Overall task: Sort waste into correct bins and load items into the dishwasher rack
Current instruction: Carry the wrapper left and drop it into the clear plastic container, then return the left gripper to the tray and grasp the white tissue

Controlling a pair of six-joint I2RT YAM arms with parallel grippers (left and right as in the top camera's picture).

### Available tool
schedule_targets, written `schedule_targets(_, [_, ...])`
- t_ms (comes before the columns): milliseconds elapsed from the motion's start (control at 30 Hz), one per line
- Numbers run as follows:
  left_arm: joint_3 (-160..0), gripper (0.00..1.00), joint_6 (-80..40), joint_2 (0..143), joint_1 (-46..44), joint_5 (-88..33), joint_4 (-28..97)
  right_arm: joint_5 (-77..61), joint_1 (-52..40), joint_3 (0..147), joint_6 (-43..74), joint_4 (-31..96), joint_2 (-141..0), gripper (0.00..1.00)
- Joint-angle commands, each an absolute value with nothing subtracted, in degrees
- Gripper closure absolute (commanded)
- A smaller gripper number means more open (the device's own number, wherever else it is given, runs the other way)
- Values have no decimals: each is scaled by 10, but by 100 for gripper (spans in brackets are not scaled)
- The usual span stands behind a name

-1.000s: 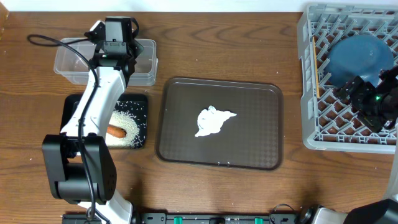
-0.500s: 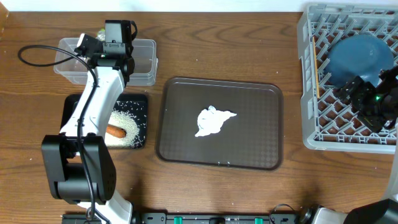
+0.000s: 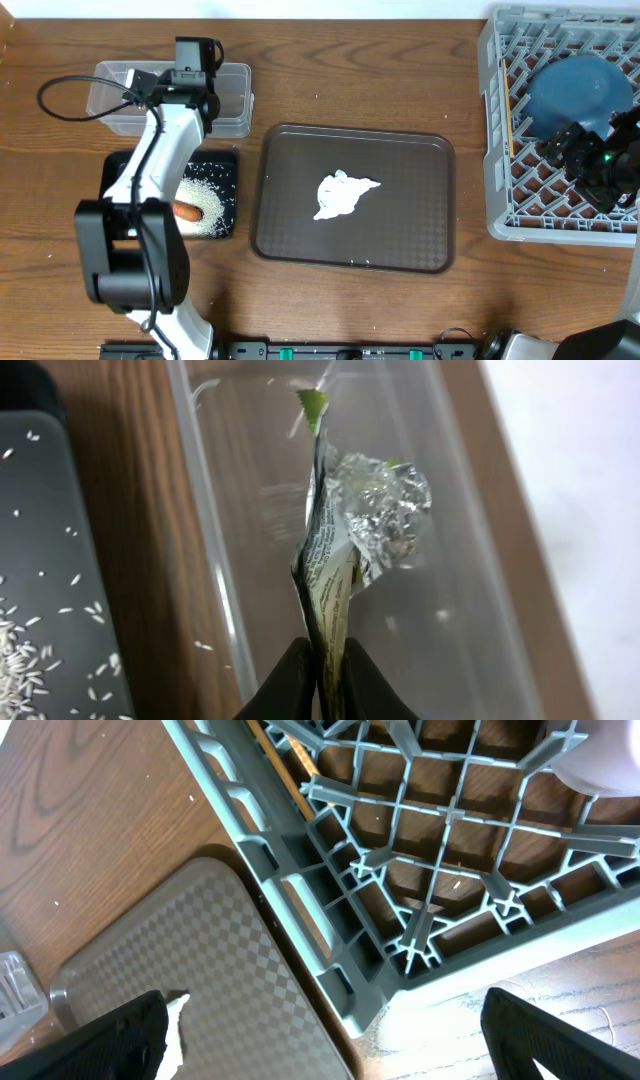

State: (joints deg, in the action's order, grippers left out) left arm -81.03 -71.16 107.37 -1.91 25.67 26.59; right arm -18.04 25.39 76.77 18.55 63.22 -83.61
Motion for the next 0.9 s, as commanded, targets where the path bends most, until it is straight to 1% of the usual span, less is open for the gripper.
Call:
schedule_targets(0, [-808,87,-721,1080,-15,271,269,-182,259,771,175,633,-833,1])
schedule_targets(33, [-809,86,-721,1079,-15,270,269,-182,259,771,175,633,-833,1])
schedule_targets(67, [-809,83,-721,1078,-15,270,269,-182,259,771,175,633,-833,1])
schedule_targets(100, [-809,74,-721,1077,-15,270,269,-182,259,771,175,633,-833,1])
schedule_targets(167, [-809,46,-710,1075,-15,267,270,-182,259,771,175,633,-833,1])
schedule_targets(233, [-809,40,-687,1071,-15,260,270,-182,259,771,175,633,-833,1])
schedule_targets(300, [-809,27,-668,1060,-17,258,279,-182,259,771,175,633,-833,1])
schedule_targets(467, [-809,22,-659,1000,-23,257,310,-182,259,771,175,633,-833,1])
schedule_targets(567, [-809,19,-604,941,-33,234,313,-182,259,771,175,633,-833,1])
schedule_targets(633, [-809,19,-549,902,-40,171,315,-182,259,771,175,633,-833,1])
schedule_targets(733, [-809,19,-483,859,-52,27,357,-182,259,771,175,633,-833,1])
schedule_targets(867, [-808,19,-475,856,-89,-85,428,-182,259,771,175,633,-833,1])
